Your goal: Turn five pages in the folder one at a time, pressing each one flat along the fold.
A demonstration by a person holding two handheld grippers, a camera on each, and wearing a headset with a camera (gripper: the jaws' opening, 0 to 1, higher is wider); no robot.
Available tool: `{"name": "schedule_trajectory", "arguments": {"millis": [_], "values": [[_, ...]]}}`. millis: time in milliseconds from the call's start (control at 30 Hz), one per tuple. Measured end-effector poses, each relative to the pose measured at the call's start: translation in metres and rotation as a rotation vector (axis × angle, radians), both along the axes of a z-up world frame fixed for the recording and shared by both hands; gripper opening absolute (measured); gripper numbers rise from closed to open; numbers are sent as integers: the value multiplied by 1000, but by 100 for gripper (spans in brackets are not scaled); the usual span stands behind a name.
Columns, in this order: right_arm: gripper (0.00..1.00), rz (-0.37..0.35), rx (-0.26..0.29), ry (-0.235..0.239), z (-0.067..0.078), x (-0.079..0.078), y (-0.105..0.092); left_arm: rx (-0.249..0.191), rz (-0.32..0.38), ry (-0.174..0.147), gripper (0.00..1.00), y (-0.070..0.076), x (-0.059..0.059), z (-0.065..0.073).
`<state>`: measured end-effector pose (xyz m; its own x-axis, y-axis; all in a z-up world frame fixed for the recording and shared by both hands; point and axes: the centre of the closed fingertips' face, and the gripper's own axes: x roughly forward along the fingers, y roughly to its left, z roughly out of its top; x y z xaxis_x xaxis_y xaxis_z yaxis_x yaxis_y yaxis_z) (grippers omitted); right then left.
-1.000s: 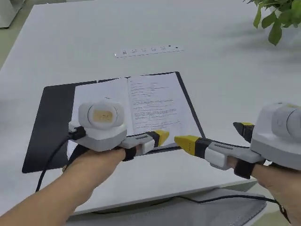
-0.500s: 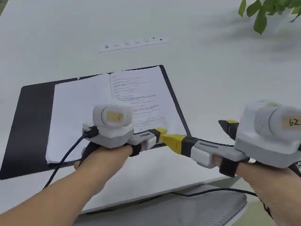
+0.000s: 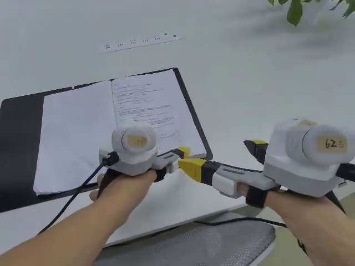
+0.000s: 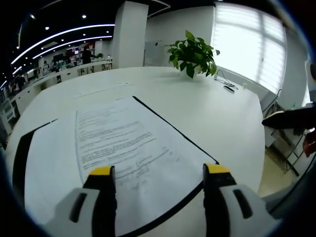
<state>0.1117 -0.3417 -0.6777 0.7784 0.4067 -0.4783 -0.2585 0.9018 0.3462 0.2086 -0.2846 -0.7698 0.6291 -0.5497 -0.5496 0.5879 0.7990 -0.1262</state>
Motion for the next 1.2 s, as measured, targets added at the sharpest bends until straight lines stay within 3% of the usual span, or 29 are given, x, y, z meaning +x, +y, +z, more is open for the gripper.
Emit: {"name": "schedule_trajectory", "arguments": {"millis": [100, 233, 300, 333, 367, 433, 500, 700, 933, 1200], "values": [[93, -3, 9, -2, -1, 0, 0, -8, 15, -6, 70, -5, 2, -4], [92, -1, 12, 5, -3, -1, 0, 6, 39, -48, 67, -5, 5, -8], [92, 1, 10, 11, -6, -2, 0, 32, 36, -78, 64, -4, 5, -11], [91, 4, 10, 16, -7, -3, 0, 57, 11, -116, 64, -3, 5, -12], [91, 3, 11, 18, -8, -3, 0, 32, 21, -116, 64, -4, 3, -12], [91, 1, 16, 19, -9, -3, 0, 13, 23, -150, 63, -2, 3, -12], [91, 1, 16, 23, -10, -2, 0, 2, 23, -163, 62, -1, 3, -12], [90, 1, 16, 34, -13, -1, 0, -23, 40, -180, 49, 4, 7, -12], [90, 8, 12, 43, -17, -1, 3, -39, 35, -188, 44, 3, 6, -11], [89, 17, 9, 51, -21, -1, 5, -63, 61, -181, 31, 7, 8, -11]]}}
